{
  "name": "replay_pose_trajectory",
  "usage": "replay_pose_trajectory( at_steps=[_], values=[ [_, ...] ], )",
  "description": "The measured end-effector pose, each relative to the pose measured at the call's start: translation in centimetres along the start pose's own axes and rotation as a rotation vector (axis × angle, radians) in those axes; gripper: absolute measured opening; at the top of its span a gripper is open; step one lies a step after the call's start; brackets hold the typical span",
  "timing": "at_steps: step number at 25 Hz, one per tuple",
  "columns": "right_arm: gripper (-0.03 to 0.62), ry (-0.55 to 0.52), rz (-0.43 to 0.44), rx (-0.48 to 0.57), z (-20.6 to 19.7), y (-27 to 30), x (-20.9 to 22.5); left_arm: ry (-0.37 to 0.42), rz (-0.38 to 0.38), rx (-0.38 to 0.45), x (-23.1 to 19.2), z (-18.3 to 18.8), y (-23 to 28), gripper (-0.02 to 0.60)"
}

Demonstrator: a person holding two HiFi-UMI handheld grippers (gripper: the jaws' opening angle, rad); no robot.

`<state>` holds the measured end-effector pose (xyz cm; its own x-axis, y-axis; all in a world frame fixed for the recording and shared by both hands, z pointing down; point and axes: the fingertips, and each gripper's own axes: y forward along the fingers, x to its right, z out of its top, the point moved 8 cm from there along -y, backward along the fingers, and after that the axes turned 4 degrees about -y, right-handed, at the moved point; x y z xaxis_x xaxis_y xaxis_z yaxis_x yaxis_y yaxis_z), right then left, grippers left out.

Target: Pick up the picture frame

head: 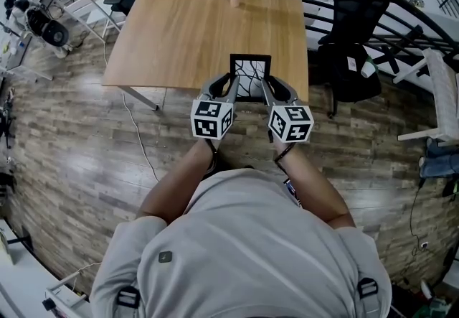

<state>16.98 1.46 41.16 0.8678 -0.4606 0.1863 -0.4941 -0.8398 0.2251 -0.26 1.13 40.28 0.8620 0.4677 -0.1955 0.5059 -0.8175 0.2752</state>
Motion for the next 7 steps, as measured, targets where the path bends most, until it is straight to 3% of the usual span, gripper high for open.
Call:
replay_pose_trajectory(
  at_steps=[7],
  values=[
    [0.087, 0.004, 0.005, -0.005, -0.04, -0.36, -0.21, -0.001, 0.002, -0.004, 0.23, -0.1, -0.44, 0.081]
  ],
)
